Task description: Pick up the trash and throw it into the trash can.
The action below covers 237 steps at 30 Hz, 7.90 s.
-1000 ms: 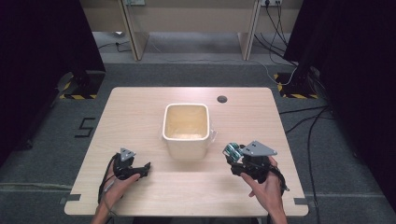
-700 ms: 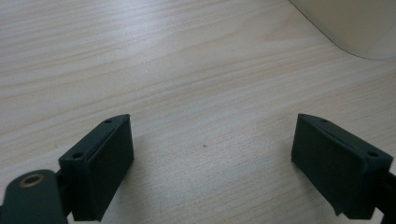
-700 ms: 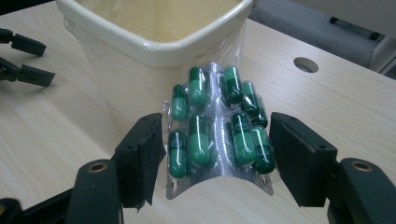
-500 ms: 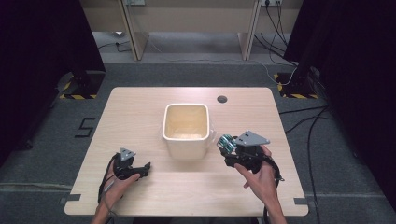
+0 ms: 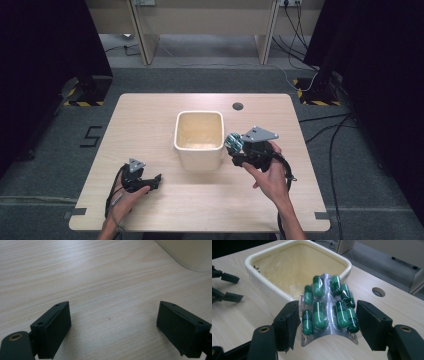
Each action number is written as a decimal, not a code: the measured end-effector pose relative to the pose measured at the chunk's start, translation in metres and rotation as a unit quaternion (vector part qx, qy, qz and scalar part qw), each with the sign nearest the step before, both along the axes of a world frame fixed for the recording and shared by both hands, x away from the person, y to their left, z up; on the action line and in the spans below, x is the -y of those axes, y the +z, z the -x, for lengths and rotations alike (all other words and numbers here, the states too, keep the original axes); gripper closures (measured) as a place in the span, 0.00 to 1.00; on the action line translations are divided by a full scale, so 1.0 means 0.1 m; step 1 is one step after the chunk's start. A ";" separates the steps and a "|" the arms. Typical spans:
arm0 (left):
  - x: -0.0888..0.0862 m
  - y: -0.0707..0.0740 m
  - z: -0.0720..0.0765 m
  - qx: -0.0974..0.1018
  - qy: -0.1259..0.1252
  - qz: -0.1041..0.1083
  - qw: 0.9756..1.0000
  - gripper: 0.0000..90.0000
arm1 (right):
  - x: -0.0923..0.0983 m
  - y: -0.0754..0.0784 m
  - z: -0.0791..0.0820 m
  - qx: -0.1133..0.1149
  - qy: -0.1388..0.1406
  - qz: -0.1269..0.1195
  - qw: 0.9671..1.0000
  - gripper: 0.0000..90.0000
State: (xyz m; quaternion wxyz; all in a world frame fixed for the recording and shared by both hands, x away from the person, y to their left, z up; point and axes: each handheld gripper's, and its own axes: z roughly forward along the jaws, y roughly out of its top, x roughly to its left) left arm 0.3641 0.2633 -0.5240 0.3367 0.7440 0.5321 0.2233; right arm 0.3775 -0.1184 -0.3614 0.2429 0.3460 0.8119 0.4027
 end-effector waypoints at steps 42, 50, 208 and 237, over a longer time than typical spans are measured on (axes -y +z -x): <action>0.00 0.00 0.00 0.000 0.000 0.000 1.000 0.12 | -0.86 -0.02 -0.77 -0.044 0.027 0.026 0.998 0.41; 0.00 0.00 0.00 0.000 0.000 0.000 1.000 0.12 | -0.97 -0.11 -0.87 -0.060 0.029 0.033 0.997 0.41; 0.00 0.00 0.00 0.000 -0.001 -0.002 1.000 0.12 | 0.74 -1.02 0.21 -0.065 -0.058 -0.019 0.996 0.21; 0.00 0.00 0.00 0.000 -0.001 -0.001 1.000 0.12 | 0.76 -1.50 0.41 -0.109 -0.059 0.005 0.992 0.20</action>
